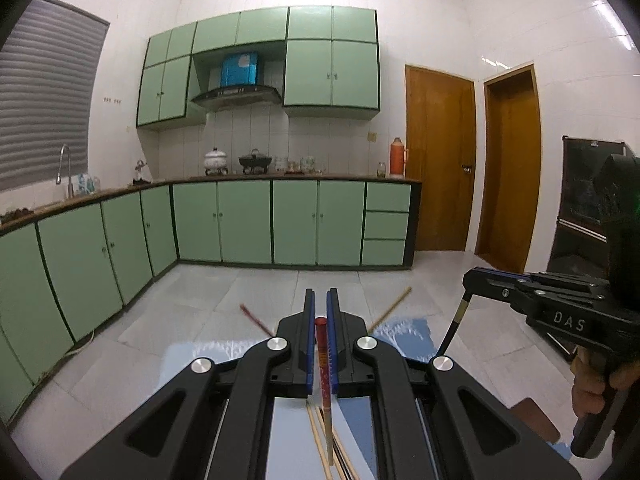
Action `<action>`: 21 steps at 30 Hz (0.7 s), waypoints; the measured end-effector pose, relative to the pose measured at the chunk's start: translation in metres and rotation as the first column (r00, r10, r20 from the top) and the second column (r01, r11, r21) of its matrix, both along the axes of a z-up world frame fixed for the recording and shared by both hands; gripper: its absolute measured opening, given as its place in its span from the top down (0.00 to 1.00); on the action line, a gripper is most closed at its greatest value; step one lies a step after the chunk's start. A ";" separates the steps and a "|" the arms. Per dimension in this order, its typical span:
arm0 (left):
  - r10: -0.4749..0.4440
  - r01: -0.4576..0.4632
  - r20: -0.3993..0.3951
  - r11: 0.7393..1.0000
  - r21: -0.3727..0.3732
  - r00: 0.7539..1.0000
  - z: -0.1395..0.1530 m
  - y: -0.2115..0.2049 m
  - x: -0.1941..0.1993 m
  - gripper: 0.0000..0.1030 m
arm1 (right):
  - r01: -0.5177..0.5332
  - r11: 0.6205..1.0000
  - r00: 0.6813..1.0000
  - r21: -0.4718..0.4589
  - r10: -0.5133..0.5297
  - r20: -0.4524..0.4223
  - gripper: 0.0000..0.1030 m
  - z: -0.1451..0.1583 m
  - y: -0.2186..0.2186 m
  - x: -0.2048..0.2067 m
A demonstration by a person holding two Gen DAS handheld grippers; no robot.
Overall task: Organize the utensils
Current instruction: 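Lower both chopsticks into the white holder and open both tools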
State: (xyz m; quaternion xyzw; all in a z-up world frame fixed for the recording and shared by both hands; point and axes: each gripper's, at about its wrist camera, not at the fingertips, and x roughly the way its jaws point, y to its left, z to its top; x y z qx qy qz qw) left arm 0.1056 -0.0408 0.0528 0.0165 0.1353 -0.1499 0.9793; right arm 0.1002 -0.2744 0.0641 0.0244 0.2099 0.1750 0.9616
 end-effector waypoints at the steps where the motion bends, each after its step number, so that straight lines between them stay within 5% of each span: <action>1: 0.001 -0.001 0.011 1.000 0.001 1.000 0.005 -0.001 0.003 0.95 | 0.000 1.000 1.000 -0.004 0.000 0.007 0.95 0.005 0.000 0.003; 13: 0.001 0.000 0.165 1.000 -0.005 0.986 0.074 -0.015 0.056 0.95 | -0.004 1.000 0.995 -0.019 0.006 0.103 0.95 0.064 -0.003 0.058; 21: 0.018 -0.019 0.208 1.000 -0.001 0.978 0.077 -0.033 0.107 0.95 | 0.022 1.000 0.992 -0.016 -0.020 0.125 0.95 0.068 -0.007 0.116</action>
